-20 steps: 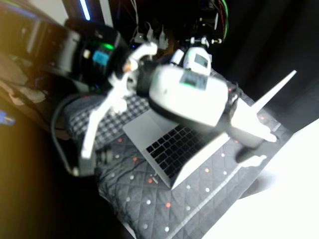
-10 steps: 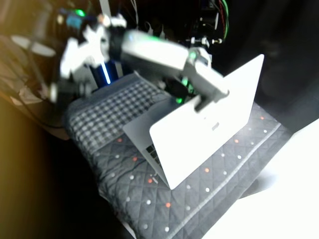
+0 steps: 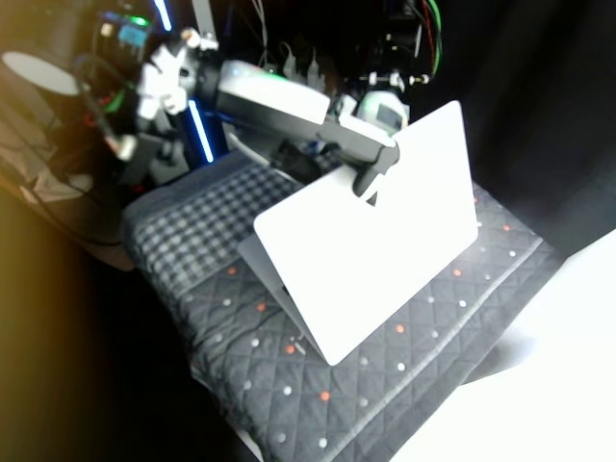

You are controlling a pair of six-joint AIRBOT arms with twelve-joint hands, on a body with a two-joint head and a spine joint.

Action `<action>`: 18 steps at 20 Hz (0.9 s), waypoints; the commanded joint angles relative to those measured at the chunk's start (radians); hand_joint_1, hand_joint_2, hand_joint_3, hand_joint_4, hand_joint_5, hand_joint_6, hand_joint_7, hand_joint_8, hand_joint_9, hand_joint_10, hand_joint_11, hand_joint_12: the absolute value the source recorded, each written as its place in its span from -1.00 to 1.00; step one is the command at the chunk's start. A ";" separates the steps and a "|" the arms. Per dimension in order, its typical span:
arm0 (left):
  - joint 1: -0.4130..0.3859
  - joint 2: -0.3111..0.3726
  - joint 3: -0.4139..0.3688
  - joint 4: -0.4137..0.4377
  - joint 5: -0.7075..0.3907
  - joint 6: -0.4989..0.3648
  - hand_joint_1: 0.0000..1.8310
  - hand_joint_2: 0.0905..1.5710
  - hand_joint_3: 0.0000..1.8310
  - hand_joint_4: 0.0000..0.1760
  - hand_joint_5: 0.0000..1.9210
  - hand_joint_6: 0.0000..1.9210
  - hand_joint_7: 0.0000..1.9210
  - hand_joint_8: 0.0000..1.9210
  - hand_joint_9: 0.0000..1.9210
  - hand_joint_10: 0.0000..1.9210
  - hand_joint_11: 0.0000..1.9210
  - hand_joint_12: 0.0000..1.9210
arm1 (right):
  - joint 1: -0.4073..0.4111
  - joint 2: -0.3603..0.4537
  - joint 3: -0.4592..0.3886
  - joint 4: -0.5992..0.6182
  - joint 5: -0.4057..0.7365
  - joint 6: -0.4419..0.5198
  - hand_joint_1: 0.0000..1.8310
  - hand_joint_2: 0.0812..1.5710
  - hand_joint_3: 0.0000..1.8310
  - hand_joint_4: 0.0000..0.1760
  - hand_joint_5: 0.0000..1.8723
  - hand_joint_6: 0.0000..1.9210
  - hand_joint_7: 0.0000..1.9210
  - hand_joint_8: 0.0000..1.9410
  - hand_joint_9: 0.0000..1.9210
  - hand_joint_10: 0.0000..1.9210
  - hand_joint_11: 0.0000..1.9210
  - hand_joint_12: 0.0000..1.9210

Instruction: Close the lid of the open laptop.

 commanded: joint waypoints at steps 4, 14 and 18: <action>0.017 -0.011 -0.011 -0.038 -0.025 -0.028 -0.91 0.68 -1.00 -0.52 -1.00 -1.00 -1.00 -1.00 -1.00 -1.00 -1.00 -1.00 | -0.006 0.020 -0.014 -0.012 -0.024 -0.010 -0.52 0.74 -1.00 -1.00 -0.59 -0.78 -0.37 -0.11 -0.31 0.39 -0.34 0.95; 0.029 0.029 -0.077 -0.021 -0.085 0.002 -0.91 0.82 -1.00 -1.00 -0.92 -0.98 -0.92 -0.98 -0.94 -0.96 -1.00 -0.69 | -0.047 0.034 -0.020 -0.005 -0.097 -0.010 -0.51 0.76 -0.99 -1.00 -0.67 -0.91 -0.54 -0.90 -0.84 -0.11 -1.00 0.82; 0.058 0.126 -0.149 0.014 -0.271 -0.085 -0.96 0.94 -1.00 -0.94 -0.78 -0.89 -0.70 -0.99 -0.87 -0.43 -1.00 0.49 | -0.051 0.033 -0.013 -0.004 -0.097 -0.010 -0.55 0.79 -0.99 -1.00 -0.67 -0.92 -0.44 -0.91 -0.72 -0.14 -1.00 0.85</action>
